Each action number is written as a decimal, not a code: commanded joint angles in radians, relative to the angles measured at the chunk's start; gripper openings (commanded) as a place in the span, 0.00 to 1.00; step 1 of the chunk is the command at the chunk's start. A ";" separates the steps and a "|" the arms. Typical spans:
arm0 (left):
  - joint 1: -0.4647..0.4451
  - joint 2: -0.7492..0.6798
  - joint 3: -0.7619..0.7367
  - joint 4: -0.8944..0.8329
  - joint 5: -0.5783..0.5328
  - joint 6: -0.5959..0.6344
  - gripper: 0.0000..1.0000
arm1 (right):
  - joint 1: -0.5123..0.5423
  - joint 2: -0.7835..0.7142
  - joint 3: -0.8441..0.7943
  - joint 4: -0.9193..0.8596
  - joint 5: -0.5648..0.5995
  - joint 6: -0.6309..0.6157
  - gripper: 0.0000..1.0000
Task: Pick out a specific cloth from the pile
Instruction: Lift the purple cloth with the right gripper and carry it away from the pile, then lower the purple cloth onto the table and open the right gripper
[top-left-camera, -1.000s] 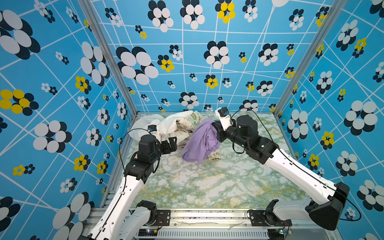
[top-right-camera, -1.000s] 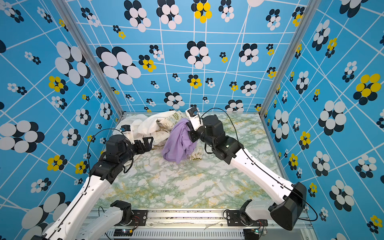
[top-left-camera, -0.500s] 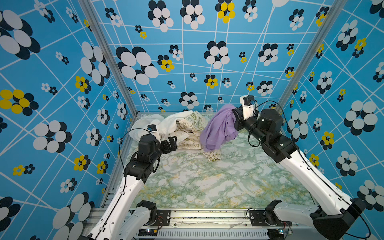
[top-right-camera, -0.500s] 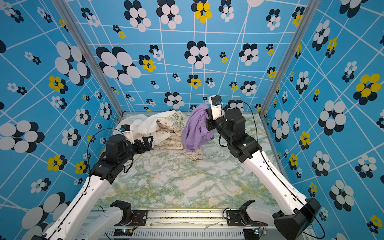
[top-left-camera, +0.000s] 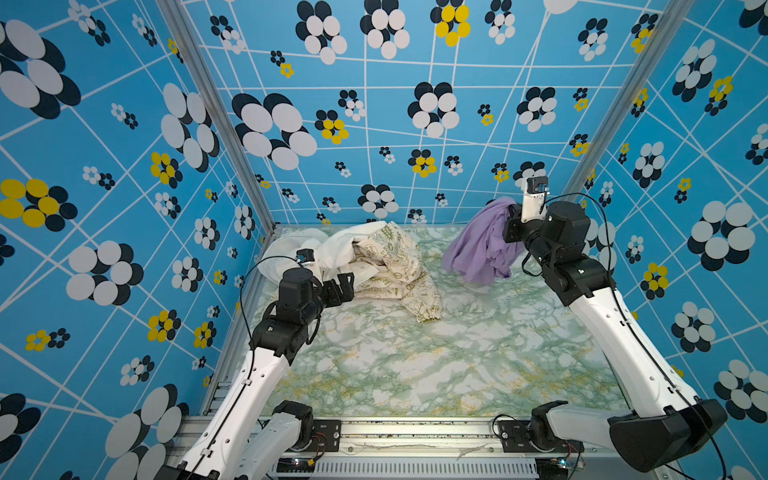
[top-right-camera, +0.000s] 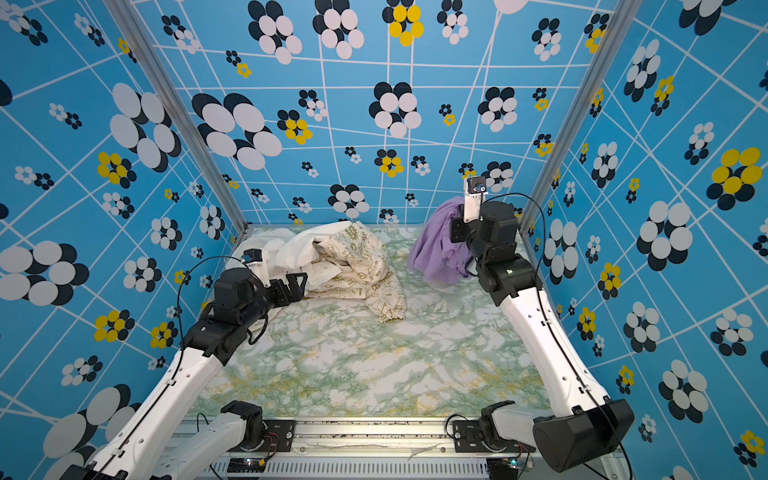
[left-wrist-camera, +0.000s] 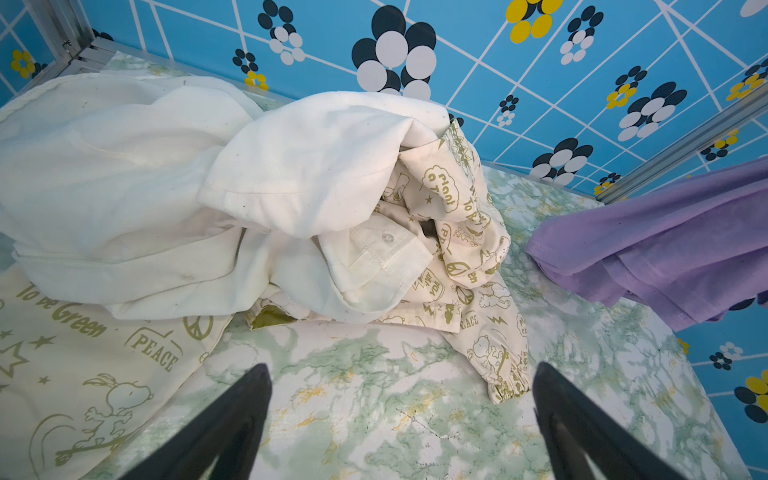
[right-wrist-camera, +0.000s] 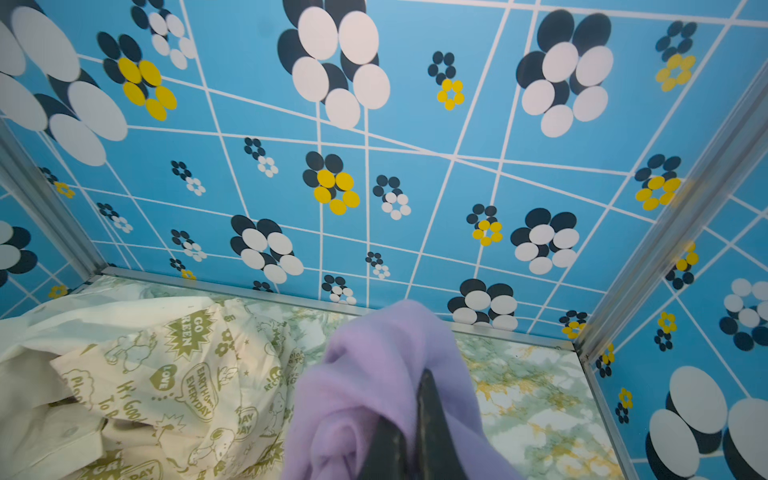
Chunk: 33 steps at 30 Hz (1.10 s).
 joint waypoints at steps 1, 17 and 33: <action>0.009 0.007 -0.022 0.032 0.007 -0.003 0.99 | -0.039 0.030 0.064 0.003 0.012 0.037 0.00; 0.012 0.007 -0.033 0.034 0.006 -0.004 0.99 | -0.136 0.349 0.440 -0.127 -0.096 0.063 0.00; 0.015 -0.015 -0.062 0.046 0.008 -0.014 0.99 | -0.294 0.326 0.172 -0.202 -0.042 0.056 0.00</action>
